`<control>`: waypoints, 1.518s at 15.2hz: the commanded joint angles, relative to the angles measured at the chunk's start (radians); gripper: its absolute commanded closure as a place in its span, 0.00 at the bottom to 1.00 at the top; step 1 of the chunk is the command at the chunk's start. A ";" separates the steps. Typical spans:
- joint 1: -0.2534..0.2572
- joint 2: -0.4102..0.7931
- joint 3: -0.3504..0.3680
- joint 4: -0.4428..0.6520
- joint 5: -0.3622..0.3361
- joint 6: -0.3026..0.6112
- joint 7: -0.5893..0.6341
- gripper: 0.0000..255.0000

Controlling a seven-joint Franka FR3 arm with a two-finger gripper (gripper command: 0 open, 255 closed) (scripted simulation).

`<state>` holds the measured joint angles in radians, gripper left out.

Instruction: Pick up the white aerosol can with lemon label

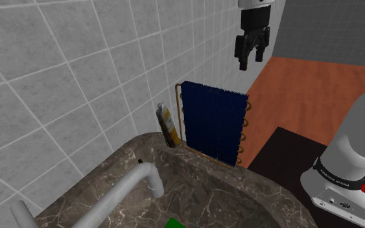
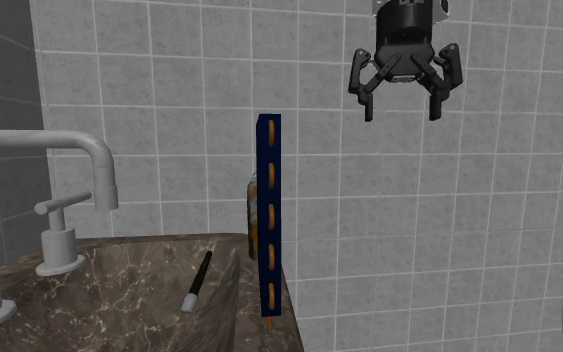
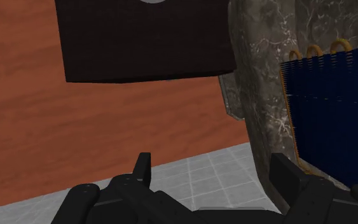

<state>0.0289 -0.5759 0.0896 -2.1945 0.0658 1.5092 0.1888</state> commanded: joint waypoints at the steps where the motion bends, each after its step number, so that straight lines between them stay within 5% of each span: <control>1: 0.012 0.068 0.040 0.041 -0.001 0.020 0.032 0.00; 14: 0.092 0.576 0.252 0.441 -0.143 0.032 0.254 0.00; 23: 0.243 1.013 0.316 0.897 -0.340 -0.109 0.381 0.00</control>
<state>0.2517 0.3935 0.4029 -1.3518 -0.2590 1.4213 0.5620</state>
